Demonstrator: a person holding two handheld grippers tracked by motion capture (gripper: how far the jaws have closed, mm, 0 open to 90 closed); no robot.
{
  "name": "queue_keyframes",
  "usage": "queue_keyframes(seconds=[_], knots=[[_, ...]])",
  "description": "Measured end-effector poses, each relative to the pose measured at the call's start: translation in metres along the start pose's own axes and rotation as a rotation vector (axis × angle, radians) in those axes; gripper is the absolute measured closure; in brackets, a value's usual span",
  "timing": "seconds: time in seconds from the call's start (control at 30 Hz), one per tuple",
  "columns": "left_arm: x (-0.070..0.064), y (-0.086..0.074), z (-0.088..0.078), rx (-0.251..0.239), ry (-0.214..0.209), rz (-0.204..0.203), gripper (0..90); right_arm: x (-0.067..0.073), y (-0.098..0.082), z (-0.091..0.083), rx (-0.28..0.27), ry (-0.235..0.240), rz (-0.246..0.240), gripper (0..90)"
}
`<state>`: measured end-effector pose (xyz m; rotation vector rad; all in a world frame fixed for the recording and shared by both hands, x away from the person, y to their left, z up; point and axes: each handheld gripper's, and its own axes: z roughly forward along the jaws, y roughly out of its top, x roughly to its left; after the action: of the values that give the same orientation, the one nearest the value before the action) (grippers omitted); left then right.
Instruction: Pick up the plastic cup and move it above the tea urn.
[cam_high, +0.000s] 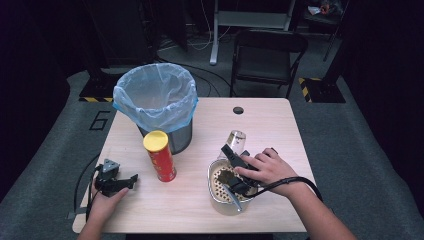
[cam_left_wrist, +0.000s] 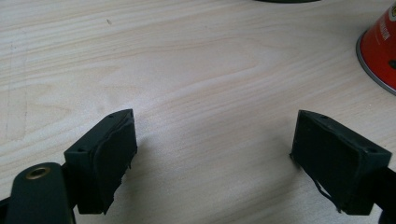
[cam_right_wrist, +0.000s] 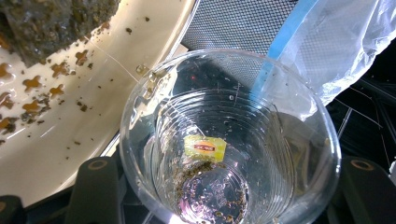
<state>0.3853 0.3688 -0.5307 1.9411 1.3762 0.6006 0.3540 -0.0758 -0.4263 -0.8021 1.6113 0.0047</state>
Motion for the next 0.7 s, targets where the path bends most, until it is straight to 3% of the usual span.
queue_keyframes(seconds=[0.03, 0.07, 0.1, 0.2, 0.23, 0.27, 0.3, 0.33, 0.37, 0.43, 0.53, 0.57, 0.63, 0.67, 0.7], knots=[[0.000, 0.000, 0.000, -0.001, -0.001, -0.001, 13.7, 0.005, 0.002, 0.003, -0.039, -0.025, 0.085, 35.7], [0.000, 0.000, 0.000, -0.001, -0.001, -0.002, 13.7, 0.007, 0.003, 0.003, -0.042, -0.027, 0.124, 35.7], [0.000, 0.000, 0.000, -0.001, -0.001, -0.001, 13.7, -0.001, 0.000, 0.000, -0.003, -0.003, -0.006, 35.6], [0.000, 0.000, 0.000, 0.000, 0.000, 0.000, 13.7, -0.001, 0.001, -0.001, -0.005, -0.004, -0.009, 35.5], [0.000, 0.000, 0.000, -0.001, 0.001, 0.002, 13.7, 0.002, 0.002, -0.001, -0.014, 0.003, 0.016, 35.5], [0.000, 0.000, 0.000, -0.001, -0.001, -0.001, 13.7, -0.001, 0.002, -0.001, -0.009, -0.008, -0.011, 35.5], [0.000, 0.000, 0.000, 0.000, 0.000, 0.000, 13.6, 0.002, 0.003, -0.001, -0.015, 0.001, 0.017, 35.4], [0.000, 0.000, 0.000, 0.000, 0.000, -0.001, 13.7, 0.006, 0.005, 0.001, -0.045, -0.025, 0.109, 35.4], [0.000, 0.000, 0.000, -0.001, -0.001, -0.001, 13.7, 0.007, 0.006, 0.001, -0.046, -0.029, 0.127, 35.3], [0.000, 0.000, 0.000, -0.001, 0.000, -0.001, 13.7, 0.003, 0.004, 0.000, -0.032, -0.018, 0.047, 35.3], [0.000, 0.000, 0.000, -0.001, -0.001, -0.001, 13.7, 0.003, 0.005, 0.000, -0.040, -0.024, 0.059, 35.2], [0.000, 0.000, 0.000, -0.002, 0.000, 0.001, 13.7, -0.002, 0.003, -0.003, -0.011, -0.009, -0.018, 35.2], [0.000, 0.000, 0.000, 0.000, 0.000, 0.000, 13.6, -0.005, 0.003, -0.003, -0.018, 0.007, -0.054, 35.1], [0.000, 0.000, 0.000, 0.000, 0.000, 0.000, 13.7, -0.006, 0.003, -0.002, -0.024, 0.018, -0.067, 35.1], [0.000, 0.000, 0.000, 0.000, 0.000, 0.000, 13.7, -0.004, 0.004, 0.000, -0.053, 0.009, -0.032, 35.0]])
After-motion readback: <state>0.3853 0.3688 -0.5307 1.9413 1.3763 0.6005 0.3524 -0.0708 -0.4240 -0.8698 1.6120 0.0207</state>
